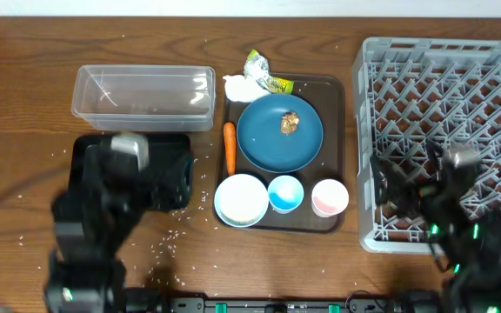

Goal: Sort waste into correct bins and load items into the dishwasher rack
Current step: 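Reach left gripper to the light-blue cup and grasp it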

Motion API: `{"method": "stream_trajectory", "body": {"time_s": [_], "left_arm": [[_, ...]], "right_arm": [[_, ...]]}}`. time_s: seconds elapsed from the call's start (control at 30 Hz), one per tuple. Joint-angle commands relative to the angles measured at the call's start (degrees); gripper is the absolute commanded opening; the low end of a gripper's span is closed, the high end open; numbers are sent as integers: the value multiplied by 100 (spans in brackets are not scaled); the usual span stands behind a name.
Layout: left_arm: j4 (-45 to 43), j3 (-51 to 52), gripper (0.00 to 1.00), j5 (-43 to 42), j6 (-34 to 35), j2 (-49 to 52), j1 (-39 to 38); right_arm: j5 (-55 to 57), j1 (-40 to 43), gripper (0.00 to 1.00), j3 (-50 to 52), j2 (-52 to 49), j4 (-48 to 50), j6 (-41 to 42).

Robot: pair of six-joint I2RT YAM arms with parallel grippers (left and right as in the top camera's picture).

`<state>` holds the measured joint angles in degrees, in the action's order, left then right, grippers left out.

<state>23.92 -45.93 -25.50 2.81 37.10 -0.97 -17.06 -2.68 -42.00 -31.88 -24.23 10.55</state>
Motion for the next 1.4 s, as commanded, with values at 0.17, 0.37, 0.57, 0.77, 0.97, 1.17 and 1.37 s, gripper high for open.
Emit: {"method": "stream_trajectory", "body": {"time_s": [0.17,0.37,0.57,0.77,0.97,1.17,1.37], "left_arm": [[1178,-2500,98,-1923,474,2291,-11],[1447,-2544,98,-2282,957,2857,-166],[2653,-2544,98,-844,603,3491,-1340],[2697,-2544,100,1342,643,4242,-3095],[2555,-2544,80,2358,957,5327,-4033],[2135,-2544,61,2356,1049,6072,-4131],[1867,-2544,32,2100,1062,6288,-4133]], "right_arm": [[9,-35,99,-3049,-3032,-2326,-697],[-28,20,99,-3606,-3877,-2903,-468],[186,503,99,-3604,-4015,-3077,278],[192,774,99,-3600,-4013,-3303,363],[205,802,99,-3600,-4013,-3512,363],[208,802,99,-3600,-4013,-3663,361],[229,802,99,-3598,-4013,-3733,358]]}}
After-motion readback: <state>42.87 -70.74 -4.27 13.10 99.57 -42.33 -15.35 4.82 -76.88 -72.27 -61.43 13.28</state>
